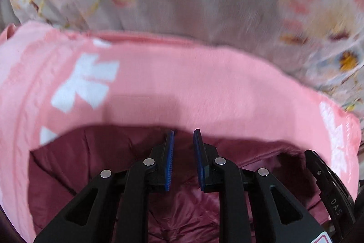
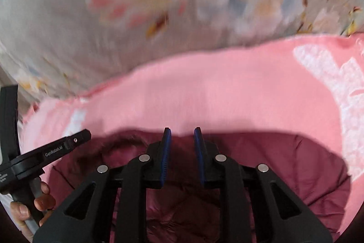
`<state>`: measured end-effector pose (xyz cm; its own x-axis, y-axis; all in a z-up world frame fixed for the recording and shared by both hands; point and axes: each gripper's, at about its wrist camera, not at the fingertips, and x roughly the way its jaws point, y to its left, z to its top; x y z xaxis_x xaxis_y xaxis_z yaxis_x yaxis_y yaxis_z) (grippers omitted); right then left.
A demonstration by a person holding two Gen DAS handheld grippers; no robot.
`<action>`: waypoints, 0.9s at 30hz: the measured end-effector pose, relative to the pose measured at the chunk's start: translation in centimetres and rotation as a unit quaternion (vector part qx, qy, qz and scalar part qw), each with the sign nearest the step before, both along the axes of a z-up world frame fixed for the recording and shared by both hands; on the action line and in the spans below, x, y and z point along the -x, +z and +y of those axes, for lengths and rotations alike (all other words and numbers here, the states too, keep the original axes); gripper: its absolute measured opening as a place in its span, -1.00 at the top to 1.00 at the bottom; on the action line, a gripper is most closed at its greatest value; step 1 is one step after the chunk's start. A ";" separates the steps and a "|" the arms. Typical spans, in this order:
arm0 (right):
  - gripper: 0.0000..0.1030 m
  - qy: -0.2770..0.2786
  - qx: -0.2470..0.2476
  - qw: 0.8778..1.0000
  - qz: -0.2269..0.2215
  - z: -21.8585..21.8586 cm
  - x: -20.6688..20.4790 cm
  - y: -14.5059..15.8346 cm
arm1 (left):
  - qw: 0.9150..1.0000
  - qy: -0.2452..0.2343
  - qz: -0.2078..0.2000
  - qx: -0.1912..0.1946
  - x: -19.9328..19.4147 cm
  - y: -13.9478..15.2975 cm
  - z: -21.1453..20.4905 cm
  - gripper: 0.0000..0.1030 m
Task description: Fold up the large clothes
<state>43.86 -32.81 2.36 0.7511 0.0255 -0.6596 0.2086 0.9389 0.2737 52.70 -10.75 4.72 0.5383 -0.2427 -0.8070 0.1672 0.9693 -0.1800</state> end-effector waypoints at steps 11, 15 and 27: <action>0.64 0.020 0.063 0.998 0.014 1.0 2.2 -3.4 | 0.994 -0.033 -0.065 -0.076 3.0 -3.8 0.4 0.64; 0.64 0.019 0.095 0.995 0.013 1.8 2.1 -4.0 | 0.992 -0.030 -0.088 -0.089 3.4 -4.4 -0.1 0.64; 0.64 0.014 0.129 0.991 0.017 2.7 2.0 -4.1 | 0.989 -0.027 -0.103 -0.106 3.7 -4.6 -0.6 0.64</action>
